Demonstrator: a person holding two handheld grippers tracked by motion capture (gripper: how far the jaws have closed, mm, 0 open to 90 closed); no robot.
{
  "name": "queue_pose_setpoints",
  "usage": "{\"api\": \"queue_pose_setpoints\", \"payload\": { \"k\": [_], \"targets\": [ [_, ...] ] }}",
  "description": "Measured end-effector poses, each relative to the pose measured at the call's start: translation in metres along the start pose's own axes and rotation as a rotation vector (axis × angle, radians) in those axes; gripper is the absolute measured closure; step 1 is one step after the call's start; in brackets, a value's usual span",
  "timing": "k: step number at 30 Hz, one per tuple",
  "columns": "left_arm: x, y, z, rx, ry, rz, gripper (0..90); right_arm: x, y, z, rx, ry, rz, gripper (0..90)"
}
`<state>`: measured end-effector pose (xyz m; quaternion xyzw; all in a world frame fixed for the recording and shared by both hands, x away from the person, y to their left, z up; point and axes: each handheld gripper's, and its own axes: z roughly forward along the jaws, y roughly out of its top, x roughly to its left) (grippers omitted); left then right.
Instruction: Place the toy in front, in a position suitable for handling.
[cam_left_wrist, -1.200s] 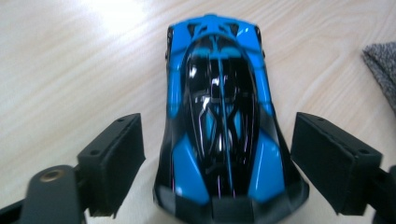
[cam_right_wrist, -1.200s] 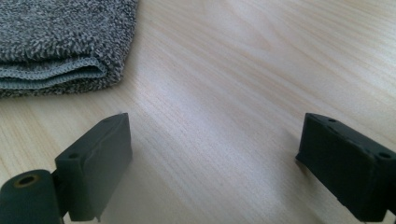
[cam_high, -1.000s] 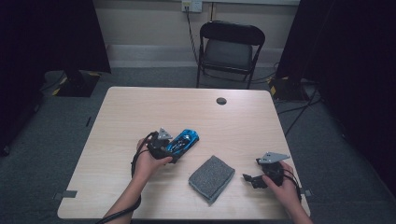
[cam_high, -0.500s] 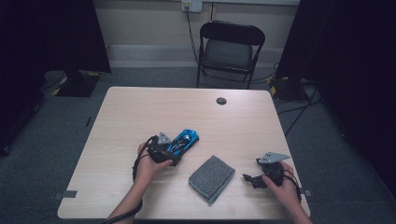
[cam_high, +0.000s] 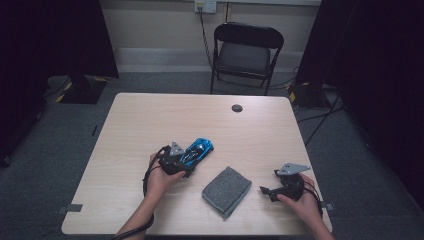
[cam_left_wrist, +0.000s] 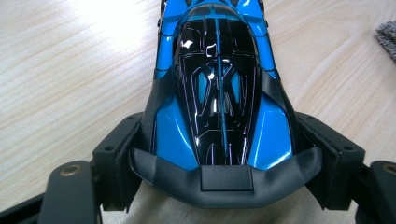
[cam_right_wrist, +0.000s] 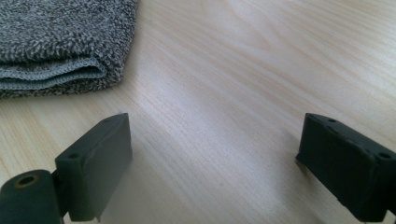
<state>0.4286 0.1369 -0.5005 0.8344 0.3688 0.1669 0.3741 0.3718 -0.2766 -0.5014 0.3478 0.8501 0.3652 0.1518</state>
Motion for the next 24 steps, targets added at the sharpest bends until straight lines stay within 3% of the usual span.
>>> {"api": "queue_pose_setpoints", "payload": {
  "k": [8,9,11,12,14,15,19,21,24],
  "targets": [
    [0.0,0.0,0.0,-0.001,-0.002,-0.007,24.2,0.0,0.0,-0.001,-0.004,-0.006,0.012,11.7],
    [0.0,0.0,0.0,0.0,-0.002,-0.007,24.3,0.001,-0.001,-0.003,-0.016,-0.02,0.027,18.9],
    [0.0,0.0,0.0,-0.001,-0.002,-0.007,24.3,0.001,-0.001,-0.003,-0.021,-0.021,0.027,22.3],
    [0.0,0.0,0.0,-0.001,-0.002,-0.007,24.2,0.001,0.0,-0.005,-0.015,-0.019,0.029,28.2],
    [0.0,0.0,0.0,-0.001,-0.002,-0.007,24.3,0.001,0.001,-0.006,-0.009,-0.02,0.03,32.6],
    [0.0,0.0,0.0,-0.001,-0.002,-0.007,24.2,0.002,0.003,-0.008,0.002,-0.016,0.035,30.0],
    [0.0,0.0,0.0,-0.001,-0.002,-0.007,24.2,0.008,0.014,-0.016,-0.039,0.014,0.031,33.6],
    [0.0,0.0,0.0,-0.001,-0.002,-0.007,24.2,0.018,0.028,-0.02,-0.068,0.047,-0.004,33.5],
    [0.0,0.0,0.0,-0.001,-0.002,-0.008,24.2,0.028,0.039,-0.016,-0.09,0.102,-0.002,33.4]
  ]
}}
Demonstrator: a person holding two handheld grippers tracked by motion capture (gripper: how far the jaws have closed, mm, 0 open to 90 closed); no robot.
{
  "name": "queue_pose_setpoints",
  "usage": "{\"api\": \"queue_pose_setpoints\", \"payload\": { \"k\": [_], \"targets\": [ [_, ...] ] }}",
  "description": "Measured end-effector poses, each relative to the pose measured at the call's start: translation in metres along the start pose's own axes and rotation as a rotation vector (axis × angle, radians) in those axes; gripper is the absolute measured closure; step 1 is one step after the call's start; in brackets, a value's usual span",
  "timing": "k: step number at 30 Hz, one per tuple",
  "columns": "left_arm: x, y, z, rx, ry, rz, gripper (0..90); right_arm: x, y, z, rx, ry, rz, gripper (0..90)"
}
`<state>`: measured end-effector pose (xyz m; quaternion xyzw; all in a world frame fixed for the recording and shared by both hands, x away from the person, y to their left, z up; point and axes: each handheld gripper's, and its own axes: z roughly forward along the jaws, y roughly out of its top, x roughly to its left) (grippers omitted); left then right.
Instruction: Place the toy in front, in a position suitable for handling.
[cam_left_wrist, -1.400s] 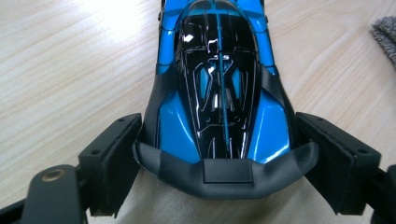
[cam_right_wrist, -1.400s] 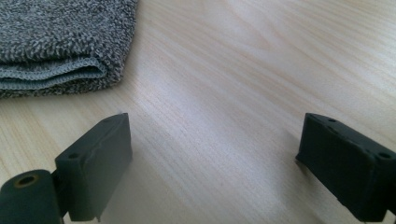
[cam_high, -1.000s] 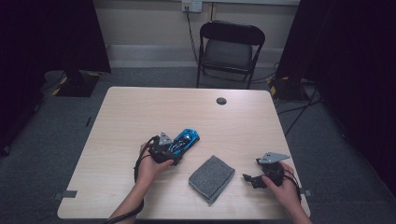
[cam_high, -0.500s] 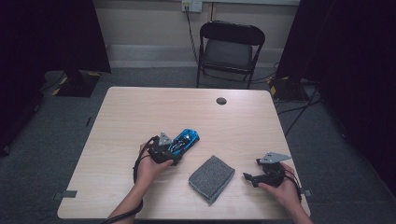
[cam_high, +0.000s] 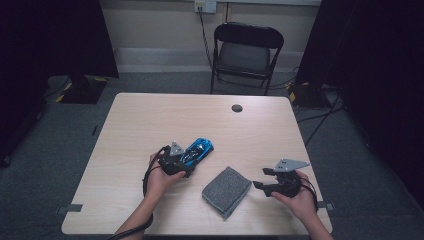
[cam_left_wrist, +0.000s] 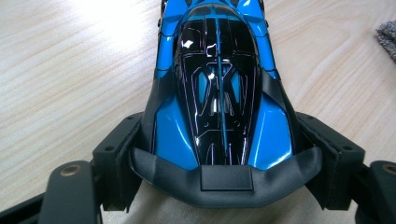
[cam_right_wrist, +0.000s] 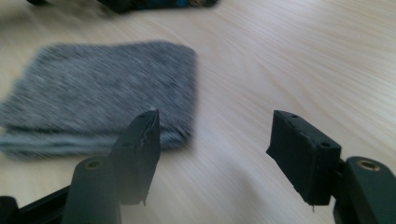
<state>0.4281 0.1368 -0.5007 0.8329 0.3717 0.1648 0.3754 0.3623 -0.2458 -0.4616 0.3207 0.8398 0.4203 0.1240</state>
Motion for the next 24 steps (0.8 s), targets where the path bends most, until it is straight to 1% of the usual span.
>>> {"api": "queue_pose_setpoints", "payload": {
  "k": [1,3,4,5,6,7,8,9,10,11,12,13,14,16,17,19,20,22,24],
  "targets": [
    [0.0,0.0,0.0,0.001,0.0,0.0,24.2,0.005,0.004,0.003,-0.006,0.02,0.004,33.3],
    [0.0,0.0,0.0,0.0,0.0,0.0,24.2,0.016,0.011,0.009,-0.008,0.048,-0.021,33.5],
    [0.0,0.0,0.0,0.0,0.0,0.0,24.2,0.016,0.011,0.009,-0.008,0.048,-0.021,33.5],
    [0.0,0.0,0.0,0.0,0.0,0.0,24.2,0.021,0.013,0.011,-0.007,0.057,-0.036,33.8],
    [0.0,0.0,0.0,0.0,0.0,-0.001,24.2,0.029,0.017,0.015,-0.004,0.075,-0.054,34.5],
    [0.0,0.0,0.0,0.0,0.001,0.0,24.2,0.041,0.022,0.021,-0.01,0.103,-0.077,35.3],
    [0.0,0.0,0.0,0.0,0.001,0.0,24.2,0.041,0.022,0.021,-0.01,0.103,-0.077,35.3],
    [0.0,0.0,0.0,-0.001,0.002,-0.001,24.2,0.053,0.026,0.028,-0.021,0.138,-0.08,36.0],
    [0.0,0.0,0.0,-0.001,0.002,-0.001,24.2,0.055,0.027,0.03,-0.022,0.146,-0.079,36.4],
    [0.0,0.0,0.0,0.0,0.002,-0.001,24.2,0.061,0.027,0.034,-0.029,0.174,-0.07,37.4],
    [0.0,0.0,0.0,0.0,0.002,-0.001,24.2,0.061,0.027,0.034,-0.029,0.174,-0.07,37.4],
    [0.0,0.0,0.0,-0.001,0.002,-0.001,24.2,0.065,0.027,0.036,-0.03,0.193,-0.066,38.7],
    [0.0,0.0,0.0,0.0,0.002,-0.001,24.2,0.071,0.025,0.041,-0.017,0.208,-0.083,40.9],
    [0.0,0.0,0.0,0.0,0.002,0.0,24.2,0.074,0.022,0.045,0.006,0.196,-0.103,39.9],
    [0.0,0.0,0.0,0.0,0.002,0.0,24.2,0.074,0.022,0.045,0.006,0.196,-0.103,39.9],
    [0.0,0.0,0.0,0.0,0.002,-0.001,24.2,0.074,0.019,0.048,0.016,0.175,-0.096,38.1],
    [0.0,0.0,0.0,-0.001,0.002,-0.001,24.2,0.072,0.018,0.049,0.021,0.146,-0.093,37.0],
    [0.0,0.0,0.0,-0.001,0.003,-0.002,24.3,0.069,0.018,0.048,0.025,0.113,-0.108,36.2],
    [0.0,0.0,0.0,-0.001,0.003,-0.001,24.3,0.067,0.018,0.048,0.025,0.109,-0.103,35.3]
  ]
}}
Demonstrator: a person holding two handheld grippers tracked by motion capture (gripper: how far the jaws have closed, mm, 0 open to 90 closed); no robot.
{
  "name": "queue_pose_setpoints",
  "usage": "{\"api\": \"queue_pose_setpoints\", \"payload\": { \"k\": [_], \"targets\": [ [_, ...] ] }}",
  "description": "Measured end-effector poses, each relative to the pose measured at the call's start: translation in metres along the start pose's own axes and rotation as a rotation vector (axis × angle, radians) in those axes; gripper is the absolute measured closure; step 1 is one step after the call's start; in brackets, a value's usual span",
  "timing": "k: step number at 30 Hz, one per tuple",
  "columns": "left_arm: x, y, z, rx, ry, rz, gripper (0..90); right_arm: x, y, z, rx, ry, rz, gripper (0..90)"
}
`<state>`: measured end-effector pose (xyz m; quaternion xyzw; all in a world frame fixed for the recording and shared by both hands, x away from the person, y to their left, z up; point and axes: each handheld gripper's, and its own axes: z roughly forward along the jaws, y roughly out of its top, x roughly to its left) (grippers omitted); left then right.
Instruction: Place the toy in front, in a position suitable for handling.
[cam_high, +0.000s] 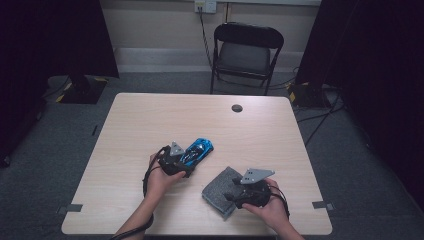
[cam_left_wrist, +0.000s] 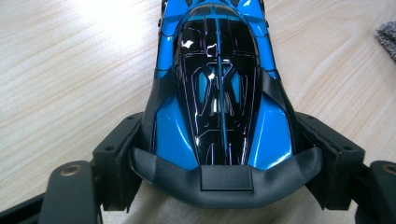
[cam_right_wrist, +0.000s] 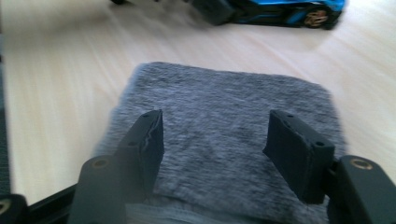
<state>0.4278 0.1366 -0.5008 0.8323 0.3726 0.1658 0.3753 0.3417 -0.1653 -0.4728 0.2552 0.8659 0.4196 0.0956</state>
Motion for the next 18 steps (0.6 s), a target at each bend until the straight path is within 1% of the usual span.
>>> {"api": "queue_pose_setpoints", "payload": {
  "k": [1,2,4,5,6,8,9,10,11,13,14,15,16,17,18],
  "targets": [
    [0.0,0.0,0.0,0.0,0.0,0.0,24.2,-0.002,-0.002,0.002,0.023,-0.015,-0.001,32.2],
    [0.0,0.0,0.0,0.0,0.0,0.0,24.2,-0.002,-0.004,0.004,0.047,-0.024,-0.006,30.8],
    [0.0,0.0,0.0,0.0,0.0,0.0,24.2,0.0,-0.01,0.011,0.078,-0.043,-0.034,29.3],
    [0.0,0.0,0.0,0.0,0.0,0.0,24.2,0.0,-0.01,0.011,0.078,-0.043,-0.034,29.3],
    [0.0,0.0,0.0,0.0,0.0,0.0,24.3,0.002,-0.012,0.014,0.069,-0.052,-0.041,29.8],
    [0.0,0.0,0.0,0.0,0.0,0.0,24.3,0.002,-0.012,0.015,0.069,-0.054,-0.025,31.5],
    [0.0,0.0,0.0,0.0,0.0,0.0,24.3,0.002,-0.014,0.015,0.058,-0.055,-0.018,31.7],
    [0.0,0.0,0.0,0.0,0.0,0.0,24.2,0.002,-0.014,0.015,0.058,-0.055,-0.018,31.7],
    [0.0,0.0,0.0,0.0,0.0,0.0,24.3,0.001,-0.017,0.015,0.036,-0.055,-0.002,32.4],
    [0.0,0.0,0.0,0.0,0.0,0.0,24.3,0.001,-0.016,0.015,0.041,-0.055,-0.005,33.3],
    [0.0,0.0,0.0,0.0,0.0,0.0,24.3,0.002,-0.015,0.015,0.051,-0.059,-0.012,35.6],
    [0.0,0.0,0.0,0.0,0.0,-0.001,24.2,0.003,-0.014,0.015,0.063,-0.07,-0.013,46.5],
    [0.0,0.0,0.0,0.0,0.0,-0.001,24.2,0.003,-0.014,0.015,0.063,-0.07,-0.013,46.5],
    [0.0,0.0,0.0,0.0,0.0,-0.001,24.2,0.003,-0.013,0.016,0.063,-0.058,-0.027,54.2],
    [0.0,0.0,0.0,0.0,0.0,-0.001,24.2,0.003,-0.013,0.016,0.063,-0.058,-0.027,54.2]
  ]
}}
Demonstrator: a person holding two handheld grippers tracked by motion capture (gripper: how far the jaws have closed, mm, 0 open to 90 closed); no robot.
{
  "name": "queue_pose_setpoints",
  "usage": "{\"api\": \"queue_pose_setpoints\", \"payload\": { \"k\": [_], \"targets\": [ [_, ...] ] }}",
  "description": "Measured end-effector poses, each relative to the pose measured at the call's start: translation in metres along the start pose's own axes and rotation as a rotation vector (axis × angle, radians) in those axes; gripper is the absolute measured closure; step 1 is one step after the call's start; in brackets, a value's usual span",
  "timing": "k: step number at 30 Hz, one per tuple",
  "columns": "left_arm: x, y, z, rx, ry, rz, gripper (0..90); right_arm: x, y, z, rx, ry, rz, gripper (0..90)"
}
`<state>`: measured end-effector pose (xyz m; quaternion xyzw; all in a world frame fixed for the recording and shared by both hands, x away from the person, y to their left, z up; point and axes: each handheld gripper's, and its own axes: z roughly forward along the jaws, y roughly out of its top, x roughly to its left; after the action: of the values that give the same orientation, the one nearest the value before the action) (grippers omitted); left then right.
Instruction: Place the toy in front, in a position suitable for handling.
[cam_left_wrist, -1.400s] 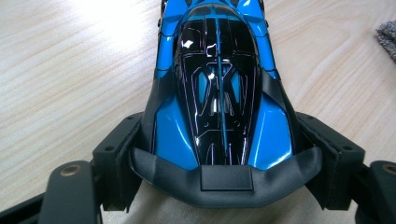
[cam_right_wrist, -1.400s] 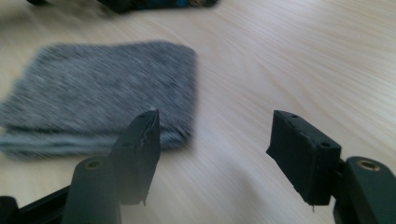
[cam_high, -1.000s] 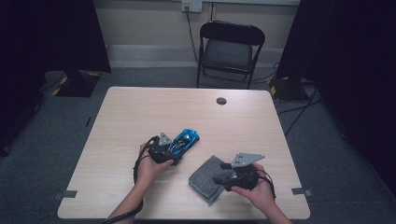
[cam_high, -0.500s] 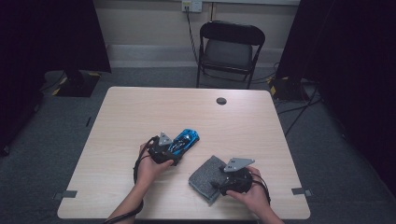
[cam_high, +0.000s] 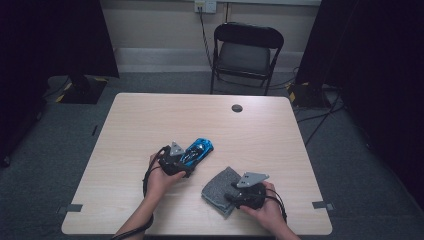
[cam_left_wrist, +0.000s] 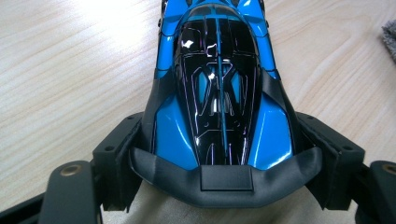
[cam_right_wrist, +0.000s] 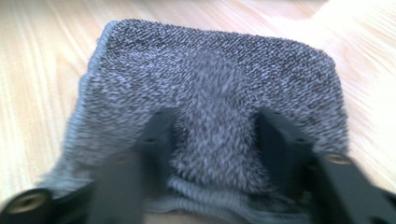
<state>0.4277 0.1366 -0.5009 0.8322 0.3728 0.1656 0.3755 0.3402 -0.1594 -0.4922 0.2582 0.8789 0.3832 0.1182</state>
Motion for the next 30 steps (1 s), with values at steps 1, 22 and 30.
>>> {"api": "queue_pose_setpoints", "payload": {
  "k": [1,22,30],
  "targets": [
    [0.0,0.0,0.0,0.0,0.0,0.0,24.2,-0.001,-0.001,0.001,-0.012,-0.002,0.007,60.0],
    [0.0,0.0,0.0,0.001,0.0,0.001,24.2,-0.025,0.027,-0.008,-0.064,-0.037,0.141,78.7],
    [0.0,0.0,0.0,0.001,0.0,0.001,24.2,-0.045,0.069,0.007,-0.121,-0.083,0.156,78.3]
  ]
}}
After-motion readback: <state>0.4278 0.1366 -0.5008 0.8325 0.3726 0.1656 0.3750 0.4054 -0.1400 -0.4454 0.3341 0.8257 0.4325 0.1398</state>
